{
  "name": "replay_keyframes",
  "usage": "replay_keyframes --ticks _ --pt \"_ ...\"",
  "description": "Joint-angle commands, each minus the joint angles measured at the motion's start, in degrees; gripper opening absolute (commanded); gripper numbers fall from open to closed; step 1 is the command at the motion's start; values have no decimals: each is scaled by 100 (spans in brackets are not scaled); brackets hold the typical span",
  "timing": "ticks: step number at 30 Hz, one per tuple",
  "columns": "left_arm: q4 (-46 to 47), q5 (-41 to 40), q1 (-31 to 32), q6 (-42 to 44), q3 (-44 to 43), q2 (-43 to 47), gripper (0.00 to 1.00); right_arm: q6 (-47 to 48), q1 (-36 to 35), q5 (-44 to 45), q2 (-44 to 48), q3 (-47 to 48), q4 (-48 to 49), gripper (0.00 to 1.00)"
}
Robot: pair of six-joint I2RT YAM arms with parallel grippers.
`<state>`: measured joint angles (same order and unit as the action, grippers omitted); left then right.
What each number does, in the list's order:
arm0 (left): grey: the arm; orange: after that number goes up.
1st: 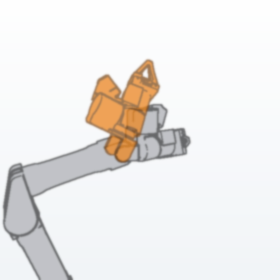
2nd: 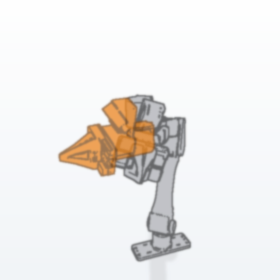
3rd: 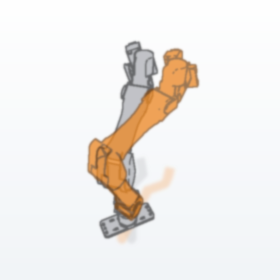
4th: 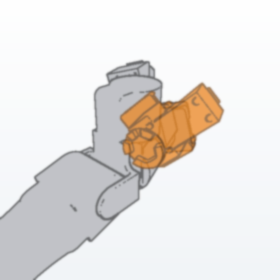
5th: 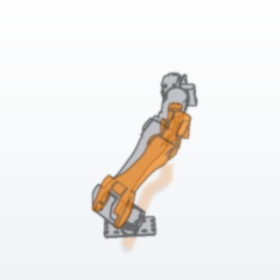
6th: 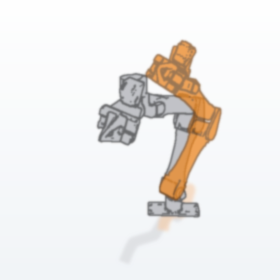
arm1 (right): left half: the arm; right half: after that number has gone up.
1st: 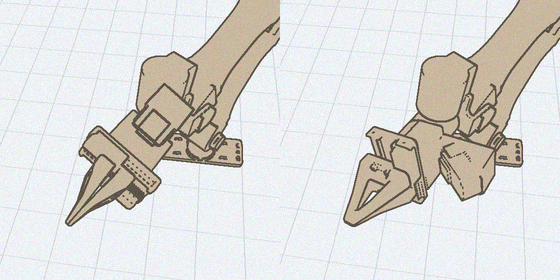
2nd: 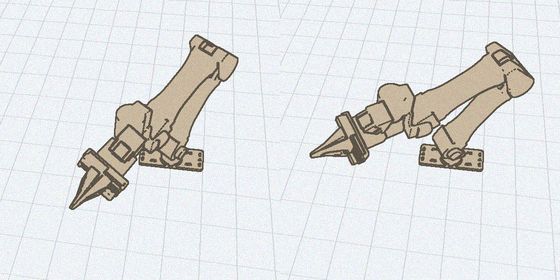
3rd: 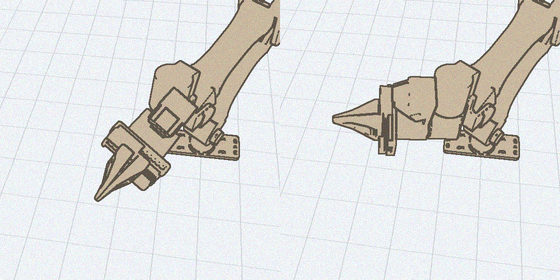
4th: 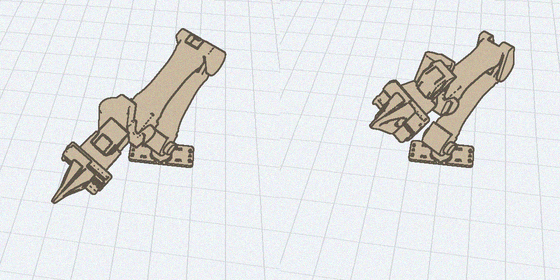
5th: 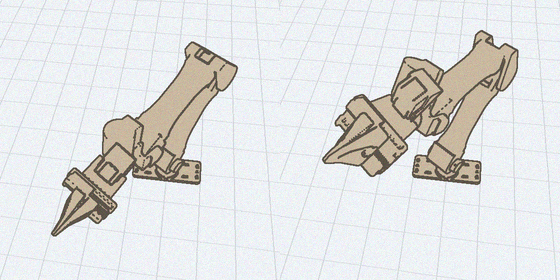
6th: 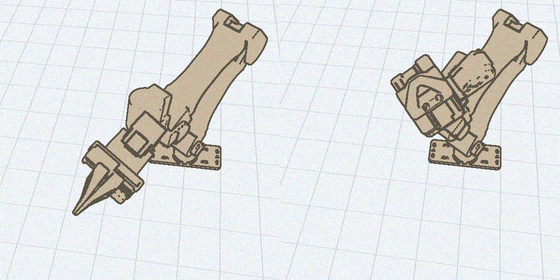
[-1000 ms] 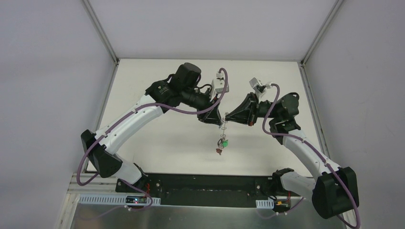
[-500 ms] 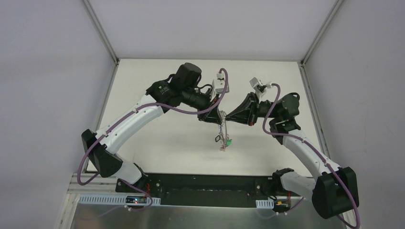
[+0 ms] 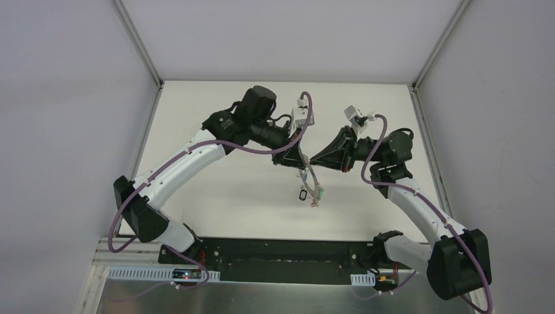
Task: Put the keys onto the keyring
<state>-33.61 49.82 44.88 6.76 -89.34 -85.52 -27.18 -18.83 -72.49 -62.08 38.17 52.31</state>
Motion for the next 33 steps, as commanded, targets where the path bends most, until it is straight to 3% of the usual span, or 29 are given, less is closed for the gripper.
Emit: replay_keyframes --ticks 1,15,24,33 --pt "522 331 -19 -349 128 -129 0 -252 26 91 87 8 722 0" --pt "1164 636 -182 -1091 124 -280 0 -184 40 59 135 -68 780 0" --pt "1405 585 -332 -1047 365 43 27 -209 86 148 103 -52 776 0" --pt "1849 835 -314 -1544 365 -126 33 -164 101 263 91 -75 694 0"
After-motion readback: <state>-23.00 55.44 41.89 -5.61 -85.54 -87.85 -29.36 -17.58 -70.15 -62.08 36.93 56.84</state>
